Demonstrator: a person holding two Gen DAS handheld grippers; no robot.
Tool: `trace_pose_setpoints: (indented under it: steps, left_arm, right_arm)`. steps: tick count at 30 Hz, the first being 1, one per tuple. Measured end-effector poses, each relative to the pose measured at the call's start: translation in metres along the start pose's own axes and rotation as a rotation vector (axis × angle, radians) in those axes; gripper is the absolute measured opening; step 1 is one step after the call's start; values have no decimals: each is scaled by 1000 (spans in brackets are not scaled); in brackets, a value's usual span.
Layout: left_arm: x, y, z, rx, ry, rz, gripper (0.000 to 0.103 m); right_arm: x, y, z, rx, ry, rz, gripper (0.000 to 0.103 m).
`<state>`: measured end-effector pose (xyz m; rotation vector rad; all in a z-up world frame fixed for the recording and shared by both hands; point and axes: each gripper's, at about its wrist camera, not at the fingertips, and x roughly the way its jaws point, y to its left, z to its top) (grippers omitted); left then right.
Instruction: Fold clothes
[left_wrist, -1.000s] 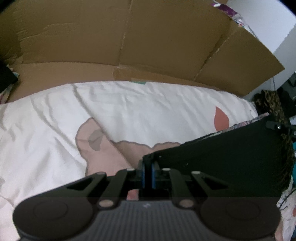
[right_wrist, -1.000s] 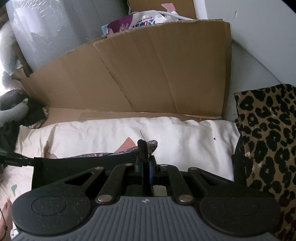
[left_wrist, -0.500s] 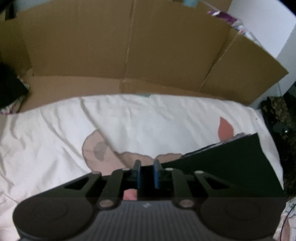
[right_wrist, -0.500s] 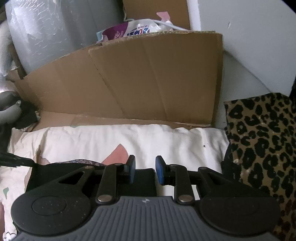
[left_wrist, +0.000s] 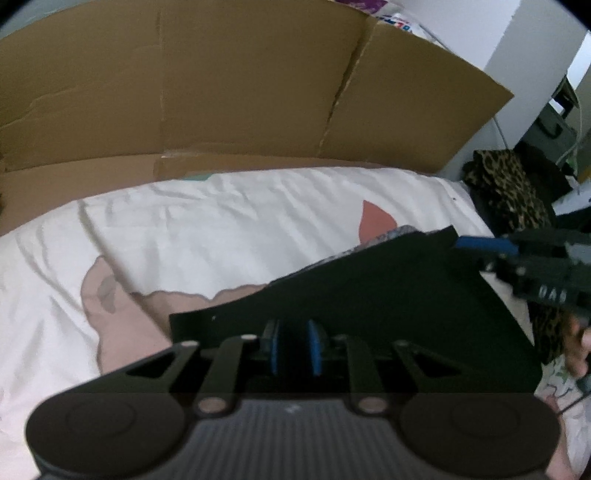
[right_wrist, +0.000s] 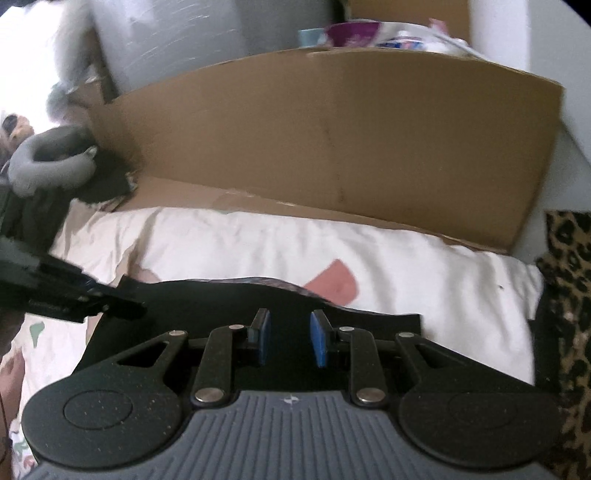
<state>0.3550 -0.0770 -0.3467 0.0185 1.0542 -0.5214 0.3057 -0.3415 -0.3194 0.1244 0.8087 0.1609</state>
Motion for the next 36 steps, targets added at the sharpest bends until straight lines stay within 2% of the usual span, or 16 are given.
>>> trace_pose_setpoints:
  steps: [8, 13, 17, 20, 23, 26, 32, 36]
  left_arm:
    - [15, -9, 6, 2, 9, -7, 17]
    - [16, -13, 9, 25, 8, -11, 17]
    - [15, -24, 13, 54, -2, -38, 17]
    - [23, -23, 14, 20, 4, -87, 17]
    - [33, -20, 15, 23, 12, -46, 11]
    - [41, -14, 14, -7, 31, -53, 12]
    - [43, -18, 16, 17, 41, -35, 11]
    - [26, -29, 16, 69, 9, -19, 11]
  right_arm:
    - [30, 18, -3, -12, 62, 44, 25]
    - [46, 27, -3, -112, 81, 2, 28]
    - [53, 23, 1, -110, 78, 0, 25]
    - [60, 18, 2, -96, 89, 7, 25]
    - [65, 15, 0, -96, 87, 14, 25]
    - [66, 12, 0, -91, 83, 26, 25]
    - [65, 9, 1, -88, 84, 35, 25]
    - [39, 17, 0, -107, 6, 9, 27]
